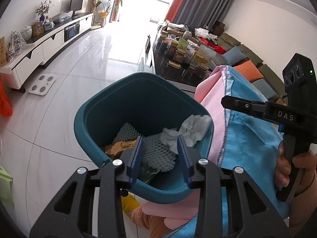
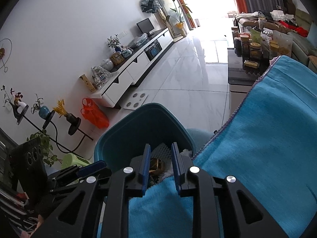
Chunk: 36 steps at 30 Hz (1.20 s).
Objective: Collect trash
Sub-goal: 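Open the left tool and right tool to drop both items into the bin, then swing both tools back over the table toward the remaining trash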
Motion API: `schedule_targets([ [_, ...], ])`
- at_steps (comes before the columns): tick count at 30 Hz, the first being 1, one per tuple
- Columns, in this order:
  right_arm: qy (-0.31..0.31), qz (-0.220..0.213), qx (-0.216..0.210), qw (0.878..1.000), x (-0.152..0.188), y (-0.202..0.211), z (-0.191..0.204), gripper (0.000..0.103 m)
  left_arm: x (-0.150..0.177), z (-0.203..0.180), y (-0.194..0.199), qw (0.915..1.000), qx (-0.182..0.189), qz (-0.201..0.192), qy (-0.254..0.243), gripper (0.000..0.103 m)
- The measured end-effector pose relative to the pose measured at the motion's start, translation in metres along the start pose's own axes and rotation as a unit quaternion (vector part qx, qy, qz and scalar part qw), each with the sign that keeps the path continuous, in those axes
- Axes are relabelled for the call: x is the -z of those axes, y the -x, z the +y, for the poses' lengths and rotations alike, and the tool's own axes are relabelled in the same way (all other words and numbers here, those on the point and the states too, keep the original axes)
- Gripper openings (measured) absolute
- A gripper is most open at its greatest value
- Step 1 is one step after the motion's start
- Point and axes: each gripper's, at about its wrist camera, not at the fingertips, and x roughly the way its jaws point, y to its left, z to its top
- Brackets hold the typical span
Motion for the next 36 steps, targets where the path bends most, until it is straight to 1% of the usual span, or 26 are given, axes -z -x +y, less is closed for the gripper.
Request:
schedule_targets([
  [1,0.0,-0.001,-0.001,1.0,0.002,0.003,-0.002,0.021,0.0,-0.003,0.002,1.0,0.001,-0.004,-0.002,0.043],
  [2,0.001,-0.001,-0.002,1.0,0.003,0.006,-0.001,0.021,0.001,-0.004,0.004,1.0,0.002,-0.006,-0.003,0.049],
  [6,0.002,-0.006,-0.008,1.0,0.01,0.021,-0.004,0.021,0.002,-0.017,0.015,0.9996,0.007,-0.025,-0.013,0.063],
  [7,0.004,-0.009,-0.01,1.0,0.012,0.027,-0.006,0.022,0.002,-0.022,0.018,0.9994,0.009,-0.03,-0.018,0.064],
  [8,0.007,-0.014,-0.011,1.0,0.015,0.034,-0.006,0.027,0.003,-0.027,0.021,0.9991,0.01,-0.035,-0.023,0.066],
  [9,0.009,-0.017,-0.01,1.0,0.016,0.038,-0.006,0.028,0.004,-0.03,0.024,0.9988,0.014,-0.039,-0.028,0.068],
  [10,0.014,-0.022,-0.008,1.0,0.019,0.047,-0.007,0.032,0.004,-0.035,0.027,0.9984,0.019,-0.042,-0.033,0.069],
  [13,0.021,-0.036,-0.004,0.999,0.027,0.069,-0.012,0.033,0.005,-0.05,0.032,0.9971,0.033,-0.049,-0.048,0.073],
  [15,0.024,-0.045,0.003,0.999,0.035,0.084,-0.017,0.034,0.005,-0.067,0.035,0.9955,0.05,-0.052,-0.061,0.078],
  [17,0.022,-0.057,0.015,0.998,0.044,0.102,-0.024,0.037,0.006,-0.083,0.035,0.9936,0.068,-0.051,-0.075,0.082],
  [19,0.018,-0.069,0.032,0.997,0.052,0.117,-0.032,0.038,0.008,-0.098,0.033,0.9913,0.089,-0.047,-0.086,0.083],
  [23,0.001,-0.088,0.064,0.994,0.072,0.147,-0.053,0.039,0.016,-0.137,0.023,0.9847,0.124,-0.033,-0.119,0.086],
  [26,-0.022,-0.098,0.09,0.991,0.087,0.168,-0.073,0.039,0.022,-0.173,0.011,0.9772,0.153,-0.013,-0.146,0.087],
  [28,-0.042,-0.106,0.109,0.988,0.097,0.184,-0.091,0.039,0.028,-0.195,0.005,0.9718,0.166,-0.005,-0.167,0.087],
  [32,-0.084,-0.126,0.148,0.977,0.119,0.218,-0.125,0.041,0.034,-0.241,-0.008,0.96,0.187,0.008,-0.208,0.087],
  [36,-0.127,-0.149,0.185,0.963,0.137,0.251,-0.161,0.042,0.036,-0.282,-0.022,0.9488,0.202,0.021,-0.242,0.087],
])
